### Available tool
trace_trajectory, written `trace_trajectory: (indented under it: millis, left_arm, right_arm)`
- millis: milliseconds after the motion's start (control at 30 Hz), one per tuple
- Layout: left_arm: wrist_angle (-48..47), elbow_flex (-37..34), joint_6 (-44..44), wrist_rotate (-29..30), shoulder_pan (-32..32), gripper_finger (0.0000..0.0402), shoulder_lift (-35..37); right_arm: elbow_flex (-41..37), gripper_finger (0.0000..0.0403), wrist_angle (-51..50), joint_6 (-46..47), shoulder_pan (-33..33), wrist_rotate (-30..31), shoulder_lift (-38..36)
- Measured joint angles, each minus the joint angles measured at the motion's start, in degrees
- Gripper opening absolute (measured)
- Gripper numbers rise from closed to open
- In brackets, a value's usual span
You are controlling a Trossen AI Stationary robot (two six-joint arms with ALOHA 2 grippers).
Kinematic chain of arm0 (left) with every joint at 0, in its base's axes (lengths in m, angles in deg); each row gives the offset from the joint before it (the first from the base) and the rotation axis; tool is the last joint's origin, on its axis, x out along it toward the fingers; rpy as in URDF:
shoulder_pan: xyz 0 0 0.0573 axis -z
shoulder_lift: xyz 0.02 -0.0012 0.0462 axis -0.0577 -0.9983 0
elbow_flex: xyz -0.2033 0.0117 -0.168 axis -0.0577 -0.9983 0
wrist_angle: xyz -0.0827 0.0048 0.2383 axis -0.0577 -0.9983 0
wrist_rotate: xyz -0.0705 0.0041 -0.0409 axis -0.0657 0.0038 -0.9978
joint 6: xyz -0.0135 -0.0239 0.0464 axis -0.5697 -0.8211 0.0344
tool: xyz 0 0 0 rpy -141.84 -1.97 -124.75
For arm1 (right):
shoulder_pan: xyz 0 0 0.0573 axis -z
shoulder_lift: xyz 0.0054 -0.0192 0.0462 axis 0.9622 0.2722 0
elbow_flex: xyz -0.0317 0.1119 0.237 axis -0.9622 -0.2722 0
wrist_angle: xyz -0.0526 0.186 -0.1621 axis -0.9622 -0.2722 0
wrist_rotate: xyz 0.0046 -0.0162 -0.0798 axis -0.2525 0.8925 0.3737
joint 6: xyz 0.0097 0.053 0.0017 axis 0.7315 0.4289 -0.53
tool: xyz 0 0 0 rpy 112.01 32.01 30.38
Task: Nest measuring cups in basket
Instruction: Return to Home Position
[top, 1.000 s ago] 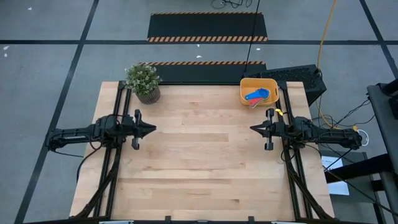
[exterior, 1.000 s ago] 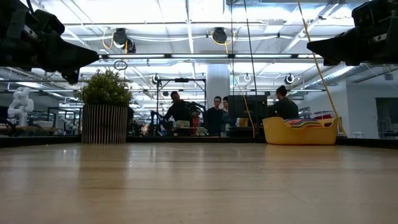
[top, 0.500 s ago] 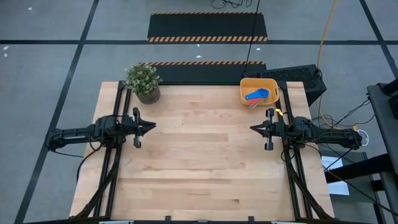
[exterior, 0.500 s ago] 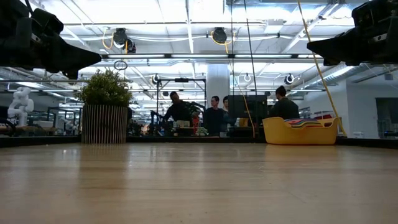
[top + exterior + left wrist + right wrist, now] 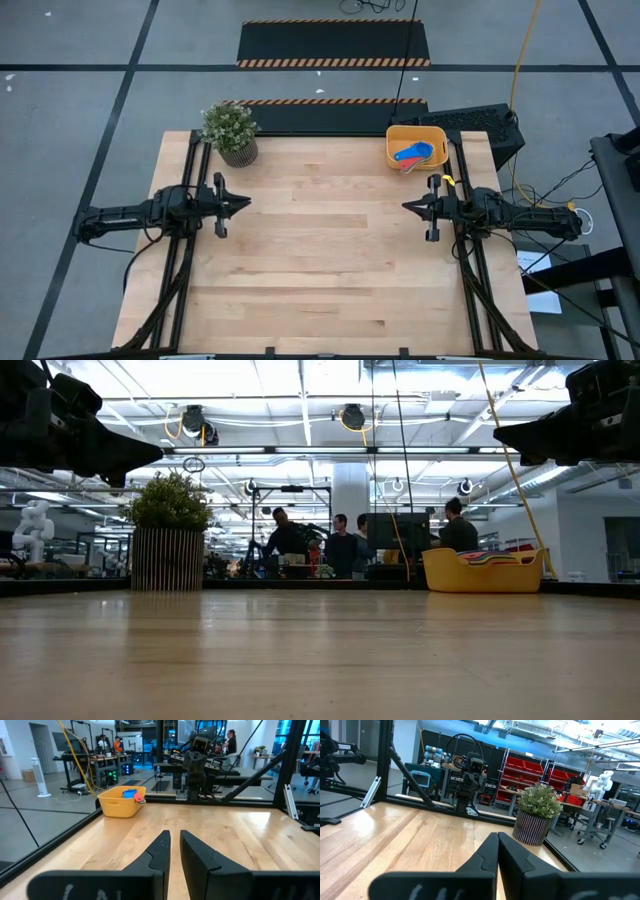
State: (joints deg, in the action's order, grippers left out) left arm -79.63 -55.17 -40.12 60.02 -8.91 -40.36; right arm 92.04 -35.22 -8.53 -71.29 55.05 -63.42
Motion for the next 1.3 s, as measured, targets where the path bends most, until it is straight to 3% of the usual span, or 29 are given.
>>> trace_trajectory:
  millis: [700,833,1000,1300]
  left_arm:
    - [-0.43,0.06,4.92,1.33,-0.11,0.0046,-0.30]
    - [-0.71,0.09,6.38,-2.65,-0.03,0.0016,-0.28]
    - [-0.75,0.09,7.04,-2.65,-0.02,0.0004,-0.28]
    - [-0.44,0.09,7.23,0.98,-0.04,0.0027,-0.28]
  right_arm:
    - [0.01,0.0000,0.00,0.00,-0.02,-0.01,0.00]
    - [0.00,0.0000,0.02,0.00,-0.02,-0.01,0.00]
    - [0.01,0.0000,0.00,0.00,-0.02,-0.01,0.00]
    - [0.00,0.0000,0.01,-0.01,-0.02,-0.01,0.00]
